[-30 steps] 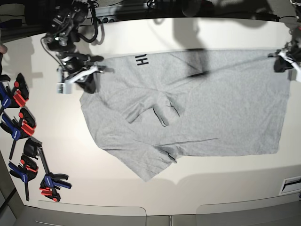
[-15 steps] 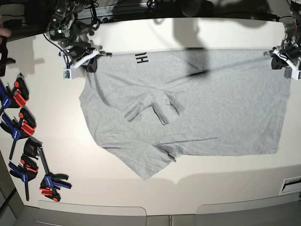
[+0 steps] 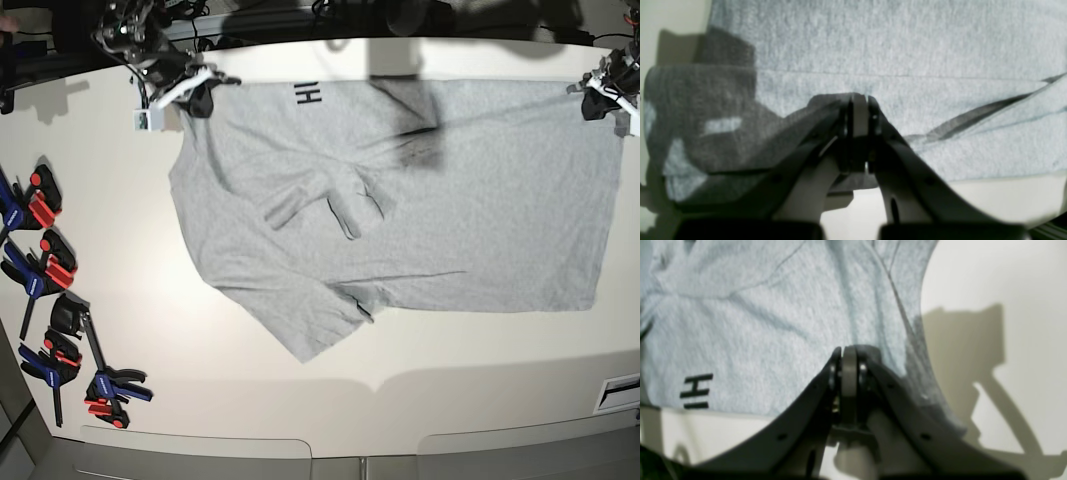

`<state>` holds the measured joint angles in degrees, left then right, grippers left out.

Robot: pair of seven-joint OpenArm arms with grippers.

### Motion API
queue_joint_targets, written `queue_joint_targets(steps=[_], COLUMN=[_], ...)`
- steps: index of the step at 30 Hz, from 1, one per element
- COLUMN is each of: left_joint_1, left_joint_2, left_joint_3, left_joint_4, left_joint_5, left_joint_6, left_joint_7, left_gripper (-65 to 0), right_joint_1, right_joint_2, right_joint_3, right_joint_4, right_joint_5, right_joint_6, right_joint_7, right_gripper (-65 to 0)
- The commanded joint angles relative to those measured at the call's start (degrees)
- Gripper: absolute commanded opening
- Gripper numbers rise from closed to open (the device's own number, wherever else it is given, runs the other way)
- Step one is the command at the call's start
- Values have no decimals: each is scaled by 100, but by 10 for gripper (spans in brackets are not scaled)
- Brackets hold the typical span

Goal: Fold the T-shirt properly
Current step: 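Grasp the folded side edge with both grippers and pull it straight, then move the right gripper to the opposite sleeve, left gripper to opposite hem corner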

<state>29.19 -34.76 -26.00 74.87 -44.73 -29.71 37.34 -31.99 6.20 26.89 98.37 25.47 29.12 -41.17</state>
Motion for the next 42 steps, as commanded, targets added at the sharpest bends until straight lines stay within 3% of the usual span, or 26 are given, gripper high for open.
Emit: queue_joint_targets(steps=[1,7,13,19,27,35,37,38,39,42], left_joint_1=[164,439,754,765,767,765,765,765,765,763], left_joint_2=[-28,94,348,348,348,348,348,348,345,345], left_joint_3=[11,-63,-621,-669,-673,-1075,-1248,-1329,-1401,-1519], left_joint_4=[-31,289,603,612,767,1746,2017,2133,2234,2380], left_joint_5=[367,308,306,243,105,-98,-96,-96,-94,-72], left_joint_6=[122,122,120,122,120,120,116,107,107,107], left_joint_7=[481,483,481,485,479,455,431,409,367,284], left_gripper=[-650,-650,-650,-650,-650,-650,-613,-591,-570,-519], right_joint_1=[-125,-363,-361,-361,-354,-205,-76,17,144,675], right_joint_2=[28,33,31,33,31,31,31,31,31,31], right_joint_3=[15,22,273,577,614,614,614,614,614,610], right_joint_4=[144,444,442,442,466,1176,1429,1543,1633,1696], right_joint_5=[-103,-173,-297,-273,339,647,647,643,616,402], right_joint_6=[-17,-17,-17,-17,-20,-17,-17,-17,-15,-4], right_joint_7=[-149,-181,-188,-282,-260,-256,-249,-214,-166,83], right_gripper=[-650,-650,-650,-650,-650,-650,-650,-641,-588,-381])
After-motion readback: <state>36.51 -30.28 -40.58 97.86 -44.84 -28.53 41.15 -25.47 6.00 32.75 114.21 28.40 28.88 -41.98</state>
